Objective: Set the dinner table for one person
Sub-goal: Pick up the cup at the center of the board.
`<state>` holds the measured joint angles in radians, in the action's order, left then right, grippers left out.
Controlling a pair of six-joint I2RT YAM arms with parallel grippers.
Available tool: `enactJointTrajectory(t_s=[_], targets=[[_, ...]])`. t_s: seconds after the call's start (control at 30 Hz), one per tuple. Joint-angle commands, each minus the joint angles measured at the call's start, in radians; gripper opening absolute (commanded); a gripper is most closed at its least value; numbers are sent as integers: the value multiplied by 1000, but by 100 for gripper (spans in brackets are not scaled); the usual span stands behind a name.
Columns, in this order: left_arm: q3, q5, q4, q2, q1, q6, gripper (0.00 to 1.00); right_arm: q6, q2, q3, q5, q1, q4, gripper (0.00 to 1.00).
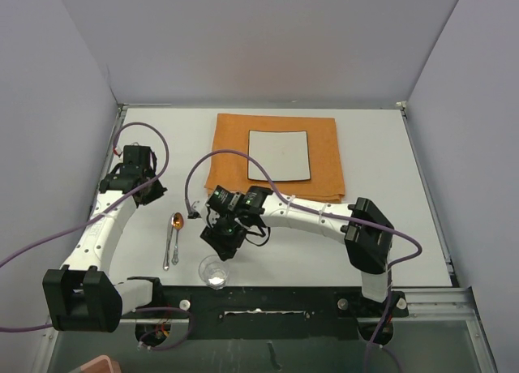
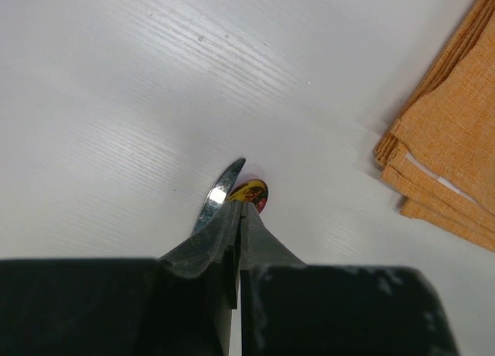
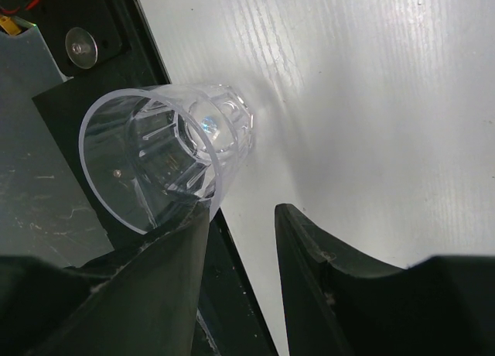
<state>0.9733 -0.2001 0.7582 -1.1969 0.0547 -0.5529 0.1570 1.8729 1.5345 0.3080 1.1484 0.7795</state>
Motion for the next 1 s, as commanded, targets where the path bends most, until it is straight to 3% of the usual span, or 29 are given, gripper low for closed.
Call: enactJointTrajectory(t_s=[0.0, 0.27, 0.33, 0.37, 0.43, 0.6, 0.67, 0.97], targets=[[35, 8, -49, 37, -7, 12, 0, -7, 10, 39, 18, 19, -2, 40], [41, 8, -51, 32, -7, 15, 0, -17, 30, 57, 15, 34, 9, 39], [42, 9, -51, 31, -7, 15, 0, -25, 45, 65, 14, 36, 23, 27], [42, 11, -52, 29, -7, 15, 0, -30, 52, 70, 13, 38, 33, 16], [43, 12, -53, 29, -7, 15, 0, -34, 59, 75, 6, 42, 42, 7], [45, 11, -55, 25, -7, 13, 0, -49, 70, 79, 10, 43, 57, 6], [49, 11, -56, 21, -7, 12, 0, -56, 70, 81, 7, 43, 62, 0], [43, 8, -58, 22, -7, 10, 0, -82, 11, 59, -53, 37, 50, 0]])
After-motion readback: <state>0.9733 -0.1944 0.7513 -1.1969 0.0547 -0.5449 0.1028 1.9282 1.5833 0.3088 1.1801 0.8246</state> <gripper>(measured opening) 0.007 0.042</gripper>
